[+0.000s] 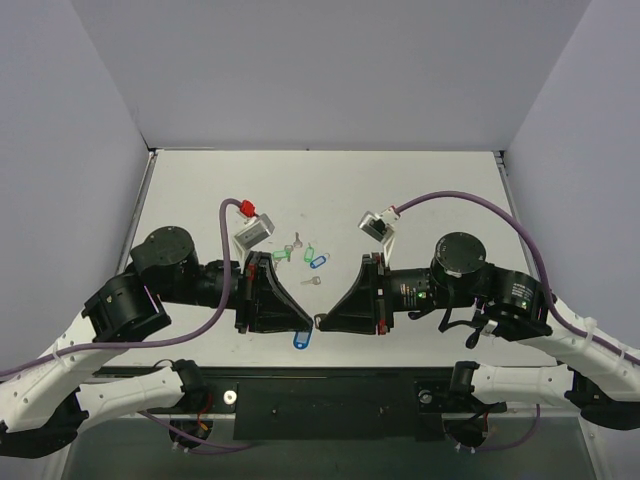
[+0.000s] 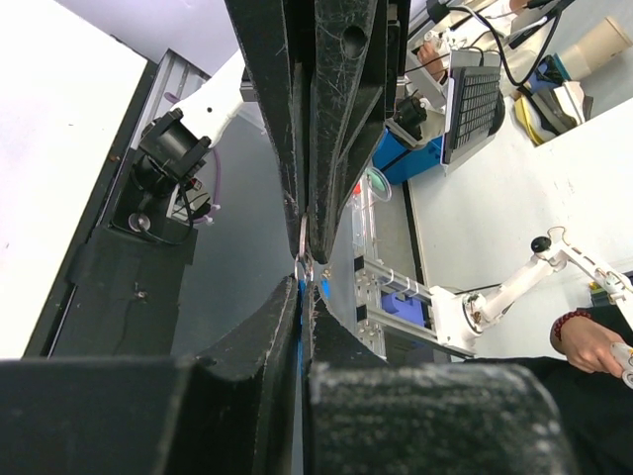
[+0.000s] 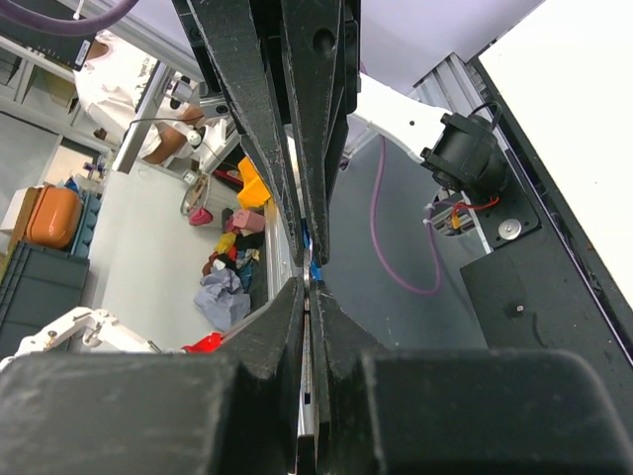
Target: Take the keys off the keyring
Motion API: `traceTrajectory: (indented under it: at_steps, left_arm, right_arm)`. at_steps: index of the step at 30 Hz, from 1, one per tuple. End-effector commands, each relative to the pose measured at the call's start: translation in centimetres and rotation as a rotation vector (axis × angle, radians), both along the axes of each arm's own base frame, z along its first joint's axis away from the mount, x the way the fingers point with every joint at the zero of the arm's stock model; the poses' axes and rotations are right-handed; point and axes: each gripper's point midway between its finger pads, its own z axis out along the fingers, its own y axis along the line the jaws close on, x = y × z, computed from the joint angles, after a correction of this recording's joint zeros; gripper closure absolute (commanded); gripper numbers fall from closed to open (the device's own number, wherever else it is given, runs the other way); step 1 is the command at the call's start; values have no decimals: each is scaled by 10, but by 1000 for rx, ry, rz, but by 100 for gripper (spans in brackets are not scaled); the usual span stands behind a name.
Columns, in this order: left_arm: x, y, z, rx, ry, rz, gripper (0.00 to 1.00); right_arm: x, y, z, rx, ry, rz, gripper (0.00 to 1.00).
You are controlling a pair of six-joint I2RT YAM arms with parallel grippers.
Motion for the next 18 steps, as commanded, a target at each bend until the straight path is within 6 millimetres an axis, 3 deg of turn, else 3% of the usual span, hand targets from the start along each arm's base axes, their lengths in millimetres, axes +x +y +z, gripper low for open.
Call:
traceTrajectory:
  at_steps: [1,18]
  left_arm:
    - [-10,9,18,-49,-57,-38,100]
    - [-20,0,12,12,-50,-166,100]
  right_arm:
    - [-14,-10,5,28,-11,59,100]
    - [-25,-10,-6,3,-6,133,100]
